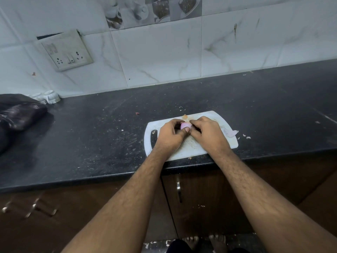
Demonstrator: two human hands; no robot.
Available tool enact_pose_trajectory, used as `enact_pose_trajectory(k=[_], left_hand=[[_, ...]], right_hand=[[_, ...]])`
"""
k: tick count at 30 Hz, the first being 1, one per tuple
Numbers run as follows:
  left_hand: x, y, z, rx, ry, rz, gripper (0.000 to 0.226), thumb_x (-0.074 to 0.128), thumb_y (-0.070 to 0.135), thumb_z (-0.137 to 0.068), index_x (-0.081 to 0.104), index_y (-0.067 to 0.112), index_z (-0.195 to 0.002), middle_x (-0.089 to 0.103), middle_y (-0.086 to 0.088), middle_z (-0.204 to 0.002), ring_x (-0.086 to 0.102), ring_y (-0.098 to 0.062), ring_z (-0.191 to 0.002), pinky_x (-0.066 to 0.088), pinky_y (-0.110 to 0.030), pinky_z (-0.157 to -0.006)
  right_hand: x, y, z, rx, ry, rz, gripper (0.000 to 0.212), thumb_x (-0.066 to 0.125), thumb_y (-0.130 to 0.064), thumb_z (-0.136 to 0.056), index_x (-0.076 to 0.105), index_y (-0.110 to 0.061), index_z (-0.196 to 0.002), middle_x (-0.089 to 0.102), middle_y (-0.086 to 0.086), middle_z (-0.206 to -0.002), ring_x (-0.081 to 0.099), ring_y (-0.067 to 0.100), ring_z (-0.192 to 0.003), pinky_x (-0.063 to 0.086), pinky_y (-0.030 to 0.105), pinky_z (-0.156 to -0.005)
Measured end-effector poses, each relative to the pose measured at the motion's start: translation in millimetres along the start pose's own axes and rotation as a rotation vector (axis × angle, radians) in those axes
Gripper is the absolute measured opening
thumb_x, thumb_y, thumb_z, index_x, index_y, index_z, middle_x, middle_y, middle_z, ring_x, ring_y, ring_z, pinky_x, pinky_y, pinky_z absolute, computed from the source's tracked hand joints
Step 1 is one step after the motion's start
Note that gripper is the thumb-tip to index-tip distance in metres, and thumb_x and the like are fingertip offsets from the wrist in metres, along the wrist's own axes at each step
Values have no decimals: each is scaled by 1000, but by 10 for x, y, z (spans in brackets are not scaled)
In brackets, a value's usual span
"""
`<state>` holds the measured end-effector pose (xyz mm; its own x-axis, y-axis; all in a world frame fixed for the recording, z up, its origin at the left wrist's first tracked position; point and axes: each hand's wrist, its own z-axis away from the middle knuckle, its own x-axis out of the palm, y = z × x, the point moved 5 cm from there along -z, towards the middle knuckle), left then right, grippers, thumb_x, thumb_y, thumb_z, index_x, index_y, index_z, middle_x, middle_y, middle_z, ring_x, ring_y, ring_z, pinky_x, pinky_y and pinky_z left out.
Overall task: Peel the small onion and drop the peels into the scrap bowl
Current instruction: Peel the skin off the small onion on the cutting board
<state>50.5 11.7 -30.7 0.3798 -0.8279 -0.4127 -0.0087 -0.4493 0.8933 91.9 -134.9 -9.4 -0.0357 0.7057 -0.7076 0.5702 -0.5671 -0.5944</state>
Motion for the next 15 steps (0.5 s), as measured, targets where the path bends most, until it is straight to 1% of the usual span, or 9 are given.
enact_pose_trajectory(k=[3, 5, 7, 9, 11, 15], left_hand=[[-2, 17, 8, 4, -3, -5, 31, 74, 33, -93, 68, 17, -119, 75, 5, -113, 69, -10, -108, 53, -29, -99], [1, 37, 17, 7, -1, -25, 31, 75, 34, -92, 67, 18, -117, 74, 5, -113, 69, -10, -107, 52, -24, -93], [-5, 62, 31, 8, 2, -48, 32, 75, 36, -92, 66, 17, -116, 73, 5, -112, 68, -9, -105, 50, -19, -87], [-11, 70, 35, 8, 1, -56, 33, 75, 37, -92, 66, 18, -116, 73, 5, -113, 68, -9, -106, 51, -22, -90], [-15, 72, 38, 5, -4, -58, 32, 75, 37, -92, 65, 18, -116, 73, 5, -115, 68, -10, -108, 52, -26, -94], [-10, 81, 55, 0, -4, -54, 32, 75, 36, -92, 64, 16, -115, 73, 4, -114, 67, -10, -107, 52, -26, -93]], right_hand=[[-24, 12, -5, 33, 13, 2, 25, 60, -26, -97, 74, -10, -112, 65, 6, -97, 62, 20, -90, 54, 39, -81], [-57, 13, -1, 53, 30, -29, 24, 64, -25, -95, 74, -12, -112, 68, 6, -100, 64, 19, -91, 55, 38, -82], [-87, 11, 4, 68, 47, -65, 24, 68, -24, -93, 75, -14, -114, 72, 3, -100, 65, 14, -89, 56, 33, -82], [-98, 13, 6, 83, 54, -80, 24, 69, -23, -92, 76, -15, -113, 74, 0, -96, 66, 11, -84, 57, 30, -80], [-102, 19, 6, 109, 62, -105, 25, 70, -22, -91, 76, -15, -114, 76, -2, -96, 67, 9, -85, 57, 29, -82], [-84, 56, 6, 140, 69, -142, 25, 70, -21, -91, 76, -16, -114, 76, -6, -95, 69, 6, -85, 58, 28, -83]])
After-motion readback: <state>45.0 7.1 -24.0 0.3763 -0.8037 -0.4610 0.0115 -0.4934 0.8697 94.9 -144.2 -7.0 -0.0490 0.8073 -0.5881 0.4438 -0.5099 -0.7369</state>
